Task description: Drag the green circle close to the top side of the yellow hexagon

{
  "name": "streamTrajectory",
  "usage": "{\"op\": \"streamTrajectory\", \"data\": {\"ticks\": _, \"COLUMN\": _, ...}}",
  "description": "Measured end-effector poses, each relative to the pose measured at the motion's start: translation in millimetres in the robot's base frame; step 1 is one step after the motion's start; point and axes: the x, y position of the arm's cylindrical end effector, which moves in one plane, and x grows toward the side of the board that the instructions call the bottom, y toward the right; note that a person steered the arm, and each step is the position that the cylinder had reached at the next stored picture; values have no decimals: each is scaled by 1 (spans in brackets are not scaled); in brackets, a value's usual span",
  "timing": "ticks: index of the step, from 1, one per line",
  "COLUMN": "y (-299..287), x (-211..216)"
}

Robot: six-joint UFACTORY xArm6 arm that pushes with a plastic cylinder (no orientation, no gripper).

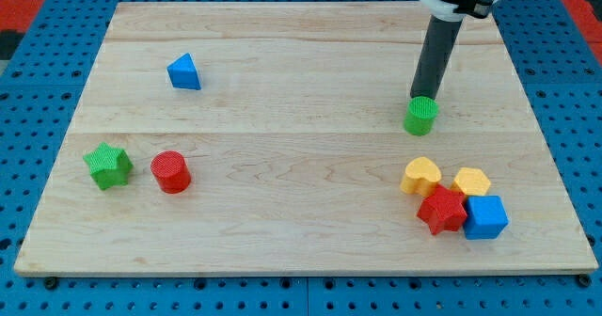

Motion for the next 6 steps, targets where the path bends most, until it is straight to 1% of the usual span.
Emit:
{"op": "streamTrajectory", "data": {"ticks": 1, "y": -11, "x": -39}}
{"op": "streamTrajectory", "data": {"ticks": 2, "y": -46, "x": -52}}
{"op": "streamTrajectory", "data": {"ticks": 3, "y": -47, "x": -29}}
{"op": "streamTrajectory", "data": {"ticks": 4, "y": -33, "x": 16}}
{"op": "streamTrajectory", "data": {"ticks": 5, "y": 5, "x": 44}}
{"op": "streamTrajectory", "data": {"ticks": 6, "y": -8, "x": 38}}
